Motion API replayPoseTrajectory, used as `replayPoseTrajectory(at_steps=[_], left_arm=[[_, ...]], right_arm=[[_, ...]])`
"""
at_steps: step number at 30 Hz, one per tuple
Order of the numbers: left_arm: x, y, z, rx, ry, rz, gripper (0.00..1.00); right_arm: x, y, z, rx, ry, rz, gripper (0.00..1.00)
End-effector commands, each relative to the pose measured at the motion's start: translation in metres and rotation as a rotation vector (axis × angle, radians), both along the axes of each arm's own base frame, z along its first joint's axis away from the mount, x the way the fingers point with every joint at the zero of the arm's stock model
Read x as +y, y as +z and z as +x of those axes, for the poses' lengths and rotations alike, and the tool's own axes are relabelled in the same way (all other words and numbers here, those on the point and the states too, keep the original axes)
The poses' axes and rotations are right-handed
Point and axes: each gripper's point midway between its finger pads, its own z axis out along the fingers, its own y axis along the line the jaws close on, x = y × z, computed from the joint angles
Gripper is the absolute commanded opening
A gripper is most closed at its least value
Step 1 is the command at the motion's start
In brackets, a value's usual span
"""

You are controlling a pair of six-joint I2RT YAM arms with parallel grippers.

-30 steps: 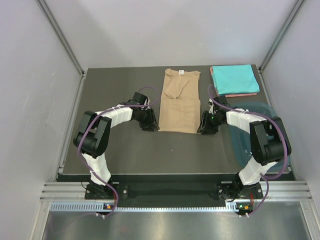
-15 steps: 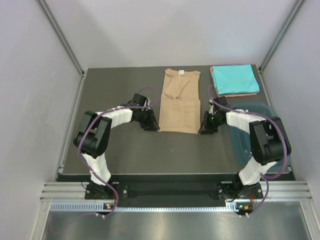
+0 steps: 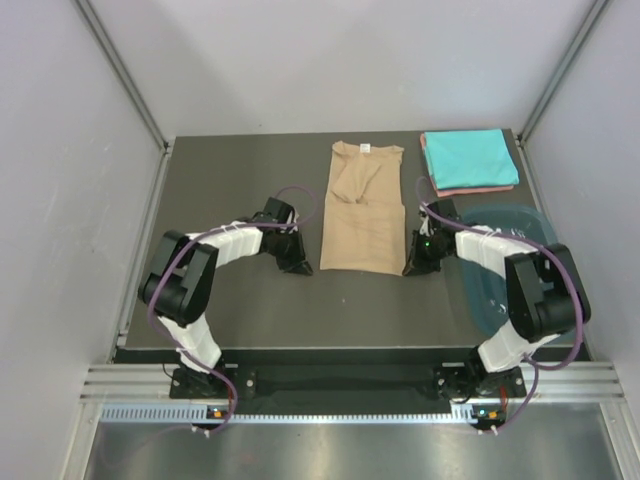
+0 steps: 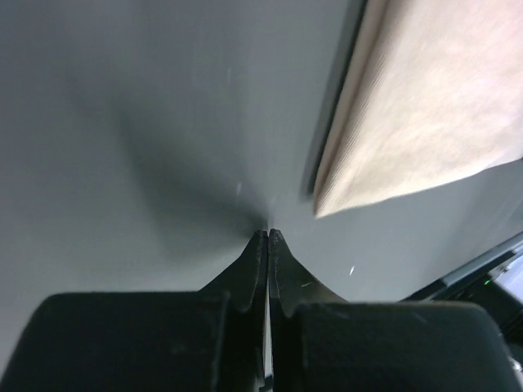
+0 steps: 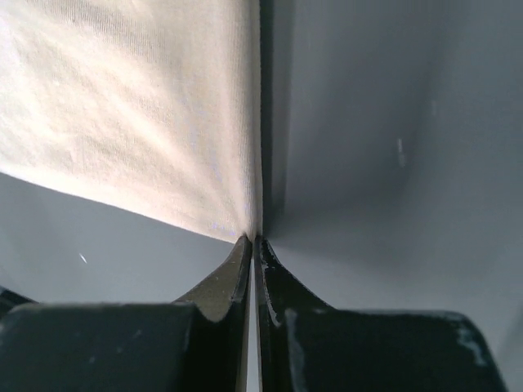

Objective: Fold and stack the t-shirts
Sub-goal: Fold the tshirt

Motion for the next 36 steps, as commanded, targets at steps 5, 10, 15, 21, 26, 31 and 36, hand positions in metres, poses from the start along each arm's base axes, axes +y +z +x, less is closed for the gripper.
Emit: replayPoseTrajectory(at_steps=[5,10,15,21,26,31,36], left_arm=[[0.006,0.009,-0.062,0.016,-0.014,0.076,0.0],[-0.007,0.015,-0.072,-0.045,-0.015,0.009,0.06],[-0.02,0.024,-0.044,-0.12,0.006,-0.023,0.37],[-0.039,0.023,-0.035,-0.11,-0.015,-0.099,0.41],[-0.049,0.022,-0.032,-0.122,-0.033,-0.143,0.44],[-0.051,0.008,-0.033,-0.096,-0.042,-0.131,0.45],[-0.046,-0.006,-0.038,-0.07,-0.04,-0.088,0.42]], right_arm=[[-0.02,0.014,-0.051,-0.01,0.03,-0.079,0.0],[-0.023,0.008,-0.066,-0.013,0.029,-0.069,0.0],[-0.021,0.007,-0.068,-0.014,0.023,-0.054,0.0],[-0.022,0.007,-0.067,-0.022,0.025,-0.056,0.0],[-0.021,0.008,-0.065,-0.025,0.026,-0.056,0.0],[-0.021,0.007,-0.064,-0.025,0.033,-0.059,0.0],[-0.021,0.007,-0.064,-0.024,0.033,-0.06,0.0]])
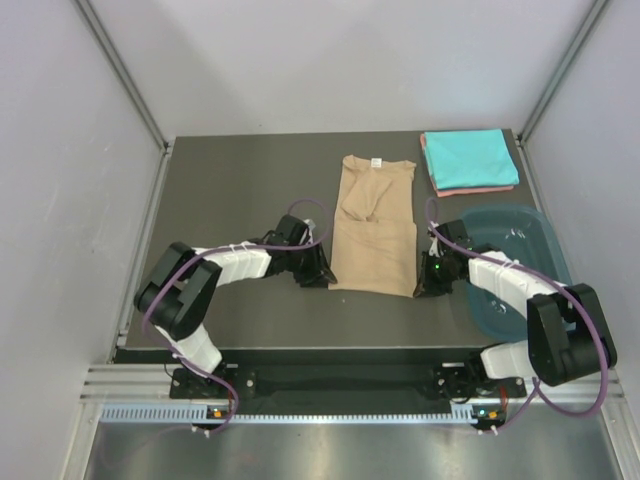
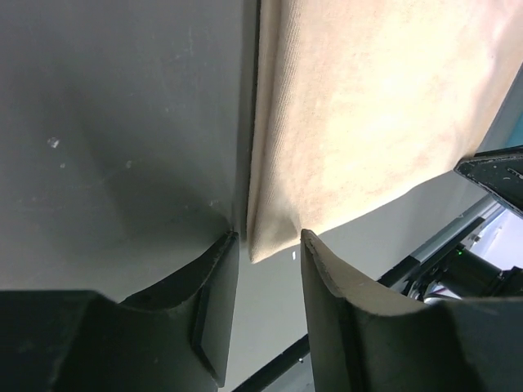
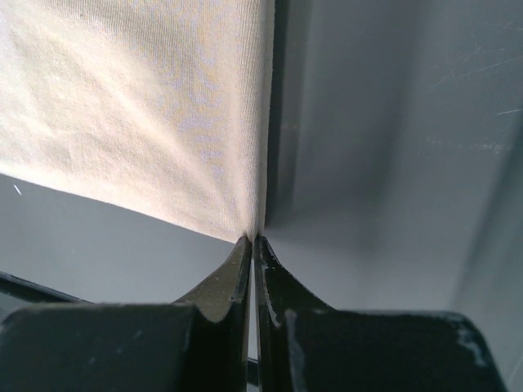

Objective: Fold and stack the t-shirts
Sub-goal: Fold the tshirt

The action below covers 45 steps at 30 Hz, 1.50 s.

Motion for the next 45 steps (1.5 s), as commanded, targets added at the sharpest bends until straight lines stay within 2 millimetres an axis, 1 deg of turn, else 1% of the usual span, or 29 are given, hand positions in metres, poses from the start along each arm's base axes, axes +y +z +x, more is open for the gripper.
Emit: replayPoseTrajectory(at_steps=[1,5,8,11,12,13,14,16,17,19,20,22,23,29,31,32,34,38,42,43,44,45], left_arm=[[0.003,-0.013,0.002,-0.011,0.002,0.041,0.42],[0.002,-0.016,0.001,-0.006,0.0,0.058,0.38],[0.001,-0.023,-0.002,0.016,-0.007,0.077,0.33],[0.002,-0.026,-0.004,0.025,-0.004,0.101,0.17],[0.005,-0.028,-0.004,0.025,0.007,0.119,0.06],[0.007,-0.029,-0.004,0.028,0.013,0.132,0.02],[0.01,-0.028,-0.007,0.04,0.018,0.146,0.0],[0.013,-0.025,-0.011,0.049,0.024,0.159,0.0],[0.014,-0.019,-0.017,0.047,0.02,0.165,0.0],[0.017,-0.014,-0.022,0.032,0.022,0.193,0.0],[0.019,-0.009,-0.031,0.037,0.017,0.207,0.0],[0.02,-0.006,-0.039,0.037,0.015,0.207,0.0],[0.02,-0.003,-0.048,0.047,0.014,0.196,0.0],[0.026,0.004,-0.08,0.062,0.016,0.182,0.0],[0.028,0.005,-0.087,0.063,0.016,0.176,0.0],[0.032,0.005,-0.093,0.068,0.019,0.175,0.0],[0.034,0.004,-0.099,0.074,0.027,0.169,0.0],[0.035,0.003,-0.118,0.079,0.022,0.136,0.0],[0.037,-0.003,-0.123,0.08,0.021,0.135,0.0],[0.037,-0.003,-0.123,0.078,0.018,0.135,0.01],[0.038,-0.005,-0.125,0.081,0.013,0.143,0.1],[0.039,-0.007,-0.125,0.082,0.013,0.148,0.14]], right_arm=[[0.002,0.006,0.003,-0.03,0.019,0.001,0.0],[0.002,0.008,0.003,-0.038,0.017,0.001,0.0],[0.001,0.008,0.003,-0.038,0.016,-0.001,0.0],[0.0,0.007,0.002,-0.038,0.012,-0.003,0.0],[0.001,0.007,0.001,-0.032,0.01,-0.002,0.0],[0.0,0.007,0.0,-0.03,0.007,-0.002,0.0],[0.0,0.007,0.0,-0.031,0.007,-0.001,0.0],[0.0,0.009,-0.004,-0.025,-0.012,0.004,0.0],[0.001,0.008,-0.008,-0.018,-0.015,0.007,0.0],[0.002,0.011,-0.015,-0.023,-0.02,0.012,0.0],[0.003,0.012,-0.019,-0.023,-0.019,0.009,0.0],[0.001,0.013,-0.027,-0.023,-0.036,0.002,0.0],[0.002,0.014,-0.031,-0.024,-0.033,0.002,0.0],[0.009,0.021,-0.05,-0.031,-0.038,-0.005,0.0],[0.012,0.025,-0.056,-0.041,-0.047,0.001,0.0],[0.016,0.026,-0.062,-0.043,-0.026,0.003,0.0],[0.022,0.028,-0.072,-0.05,-0.014,0.008,0.0],[0.025,0.023,-0.091,-0.045,-0.007,0.001,0.0],[0.03,0.016,-0.099,-0.047,-0.01,0.027,0.0],[0.03,0.012,-0.102,-0.044,-0.008,0.028,0.0],[0.031,0.012,-0.102,-0.044,-0.009,0.032,0.0],[0.032,0.011,-0.102,-0.046,-0.005,0.033,0.0]])
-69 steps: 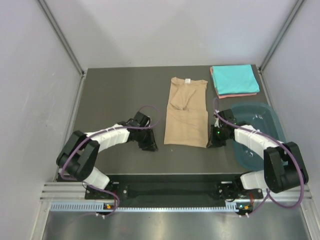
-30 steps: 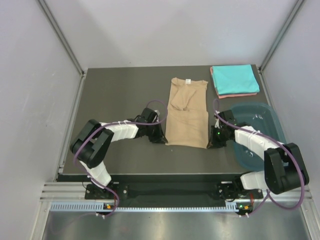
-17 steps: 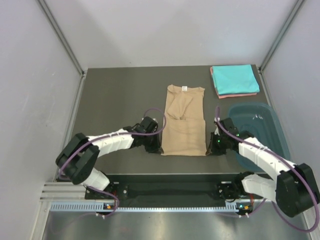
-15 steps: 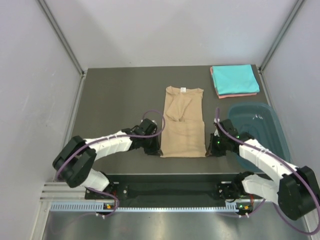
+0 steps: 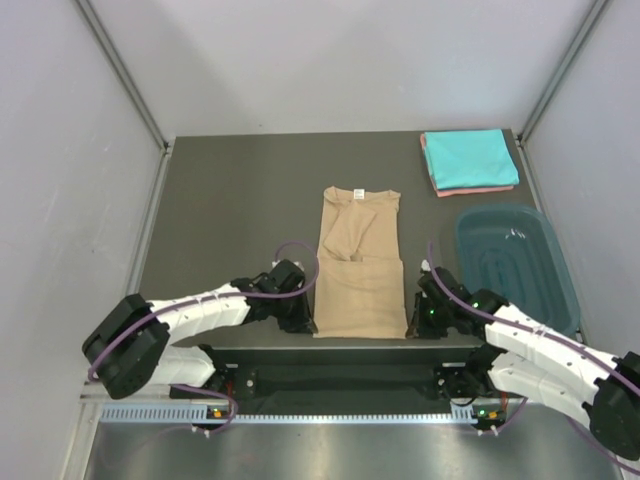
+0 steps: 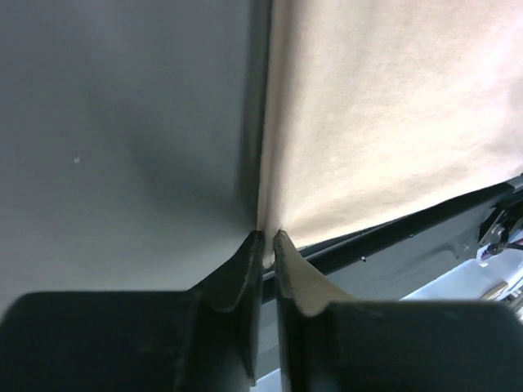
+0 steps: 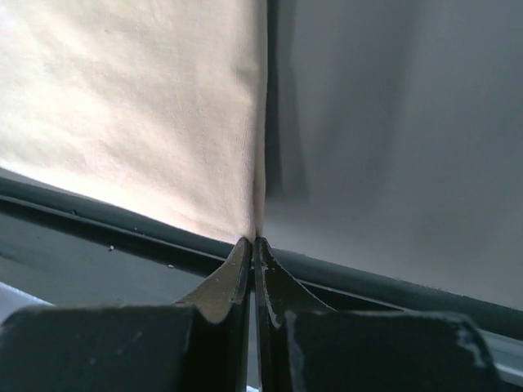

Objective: Fold and stack the t-shirts
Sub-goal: Fold the tshirt

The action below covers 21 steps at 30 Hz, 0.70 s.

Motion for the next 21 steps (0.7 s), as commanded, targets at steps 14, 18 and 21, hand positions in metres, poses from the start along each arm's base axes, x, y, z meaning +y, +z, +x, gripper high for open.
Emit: replayPoseTrajectory(at_steps=[14,18,21], left_arm=[[0.005,-0.019,-0.017,0.023,0.018,0.059,0.27],[0.009,-0.023,-0.021,0.029,0.03,0.079,0.25],[0.007,-0.023,-0.02,0.024,0.03,0.082,0.19]], right_arm=[[0.0,-0.003,0.002,-0.025,-0.03,-0.007,0.0],[0.001,-0.003,0.003,-0.028,-0.028,-0.005,0.0],[0.002,-0.003,0.003,-0.028,-0.025,-0.005,0.0]])
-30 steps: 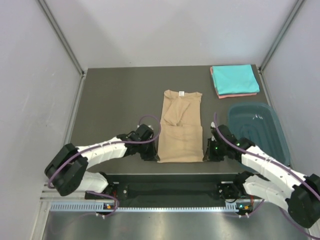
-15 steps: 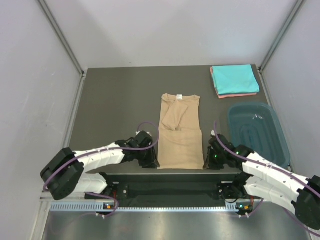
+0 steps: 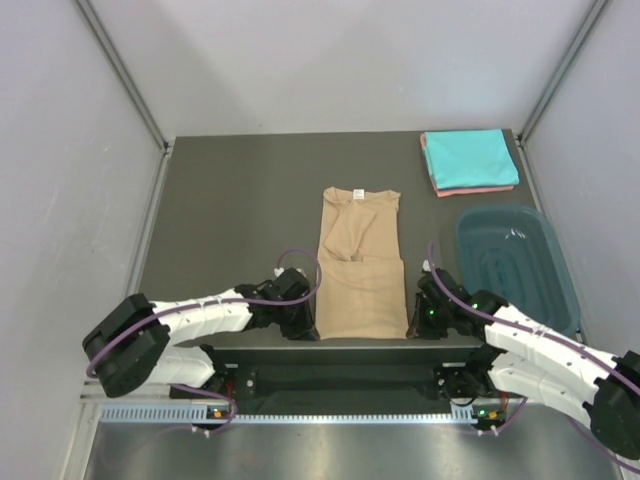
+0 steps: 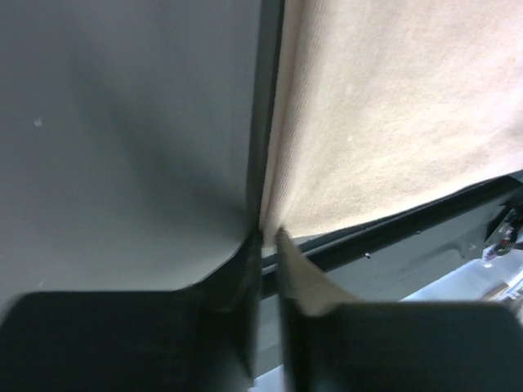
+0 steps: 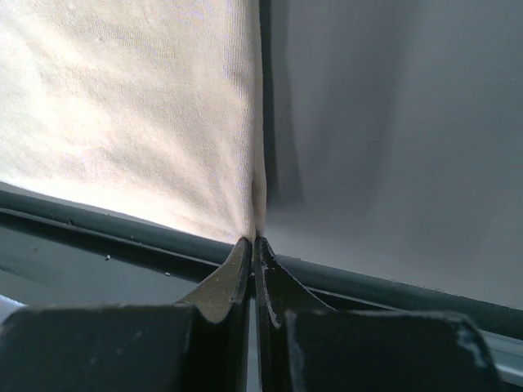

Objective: Fold and stack the t-shirts
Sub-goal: Fold the tshirt

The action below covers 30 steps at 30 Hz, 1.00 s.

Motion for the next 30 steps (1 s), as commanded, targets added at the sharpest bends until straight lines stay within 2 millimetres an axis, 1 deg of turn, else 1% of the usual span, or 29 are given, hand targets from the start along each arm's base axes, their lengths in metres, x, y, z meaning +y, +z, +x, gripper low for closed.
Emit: replayPoseTrajectory(at_steps=[1,3,6,7,9,10,11,13,15,17,18,20,21,23,24,26,27,29,30], left_arm=[[0.011,-0.015,-0.001,-0.002,0.02,0.073,0.1],[0.01,-0.014,0.0,-0.004,0.021,0.073,0.0],[0.007,-0.006,0.003,-0.017,0.026,0.064,0.0],[0.003,0.003,0.006,-0.033,0.028,0.044,0.0],[0.003,0.01,0.009,-0.052,0.033,0.045,0.0],[0.002,0.018,0.012,-0.065,0.033,0.041,0.0],[0.002,0.021,0.014,-0.073,0.037,0.044,0.0],[-0.003,0.03,0.017,-0.09,0.025,0.023,0.0],[-0.006,0.033,0.019,-0.092,0.02,0.022,0.0],[-0.011,0.04,0.023,-0.101,0.016,0.011,0.0],[-0.014,0.046,0.025,-0.112,0.015,0.0,0.0],[-0.013,0.052,0.027,-0.122,0.018,0.007,0.0],[-0.016,0.061,0.031,-0.146,0.013,-0.006,0.0],[-0.011,0.065,0.035,-0.164,0.025,0.023,0.0],[-0.013,0.074,0.04,-0.189,0.027,0.02,0.0],[-0.008,0.08,0.052,-0.243,0.055,0.052,0.0],[-0.008,0.088,0.057,-0.263,0.064,0.057,0.0],[-0.006,0.095,0.067,-0.305,0.089,0.077,0.0],[-0.008,0.102,0.073,-0.327,0.088,0.078,0.0]], right_arm=[[0.005,0.003,0.004,-0.032,0.01,0.012,0.0],[0.003,0.003,0.003,-0.029,0.009,0.005,0.0],[-0.004,0.005,0.002,-0.03,-0.001,-0.02,0.0],[-0.003,0.011,0.003,-0.044,-0.005,-0.011,0.0],[-0.005,0.015,0.002,-0.048,-0.009,-0.011,0.0],[-0.004,0.022,0.003,-0.063,-0.008,0.003,0.0],[-0.007,0.023,0.007,-0.08,-0.018,-0.011,0.0],[-0.004,0.028,0.009,-0.094,-0.015,0.0,0.0],[-0.003,0.032,0.011,-0.105,-0.012,0.004,0.0],[-0.001,0.034,0.013,-0.113,-0.008,0.01,0.0],[0.0,0.038,0.015,-0.121,-0.007,0.017,0.0],[0.0,0.041,0.015,-0.125,-0.011,0.017,0.0],[0.001,0.047,0.017,-0.138,-0.013,0.027,0.0],[-0.001,0.051,0.018,-0.147,-0.018,0.022,0.0],[0.001,0.057,0.02,-0.163,-0.016,0.03,0.0],[-0.001,0.063,0.024,-0.18,-0.016,0.017,0.0],[0.001,0.07,0.029,-0.195,-0.018,0.017,0.0],[-0.001,0.076,0.035,-0.217,-0.015,-0.009,0.0],[0.001,0.083,0.04,-0.228,-0.015,-0.017,0.0]])
